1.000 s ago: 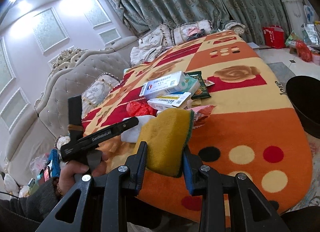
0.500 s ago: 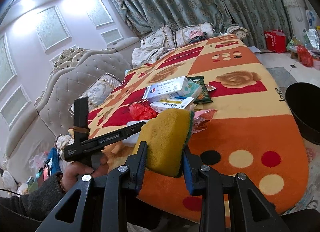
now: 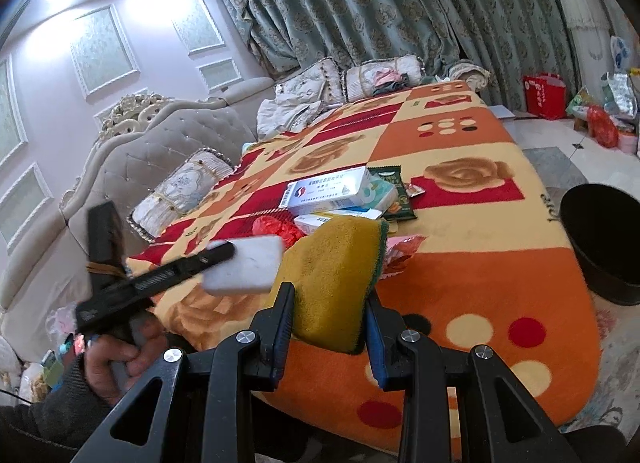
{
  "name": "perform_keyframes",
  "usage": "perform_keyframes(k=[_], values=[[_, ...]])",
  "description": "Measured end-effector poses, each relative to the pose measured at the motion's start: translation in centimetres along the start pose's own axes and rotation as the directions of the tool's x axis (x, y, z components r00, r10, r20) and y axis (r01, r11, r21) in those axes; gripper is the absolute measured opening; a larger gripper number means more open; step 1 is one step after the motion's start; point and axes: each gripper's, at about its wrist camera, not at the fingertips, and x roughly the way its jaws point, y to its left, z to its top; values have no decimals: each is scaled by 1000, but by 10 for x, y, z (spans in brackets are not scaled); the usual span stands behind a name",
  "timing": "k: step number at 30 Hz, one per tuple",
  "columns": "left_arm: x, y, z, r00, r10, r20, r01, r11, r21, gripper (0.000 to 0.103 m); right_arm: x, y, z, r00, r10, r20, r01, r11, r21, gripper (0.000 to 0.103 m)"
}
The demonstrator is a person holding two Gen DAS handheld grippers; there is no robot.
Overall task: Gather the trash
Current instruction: 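Lift the sponge with the right gripper while the left gripper closes on the white foam block, then carry sponge and foam block over the black bin and open both grippers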
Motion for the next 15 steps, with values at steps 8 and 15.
perform_keyframes(k=[8,15], values=[[-8,-26,16,990,137,24,-138,990,39,33,-5,4,13,999,-51,1,51,997,-49,31],[-7,-51,25,968,248,34,-250,966,69,33,-17,8,29,997,-76,34,80,985,-152,31]])
